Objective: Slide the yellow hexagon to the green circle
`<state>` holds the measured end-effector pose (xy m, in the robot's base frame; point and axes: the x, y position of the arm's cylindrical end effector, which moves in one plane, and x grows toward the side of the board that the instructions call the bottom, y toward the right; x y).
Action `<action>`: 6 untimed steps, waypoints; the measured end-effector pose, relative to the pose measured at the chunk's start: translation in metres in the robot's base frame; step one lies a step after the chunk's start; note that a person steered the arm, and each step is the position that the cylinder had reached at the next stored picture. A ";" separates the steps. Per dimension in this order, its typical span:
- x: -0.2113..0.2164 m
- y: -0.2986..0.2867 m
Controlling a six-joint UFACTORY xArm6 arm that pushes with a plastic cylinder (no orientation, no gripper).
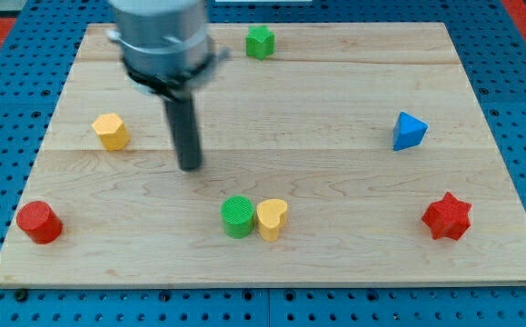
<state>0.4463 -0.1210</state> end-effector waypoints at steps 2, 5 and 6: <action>-0.103 -0.105; -0.009 0.037; -0.004 0.064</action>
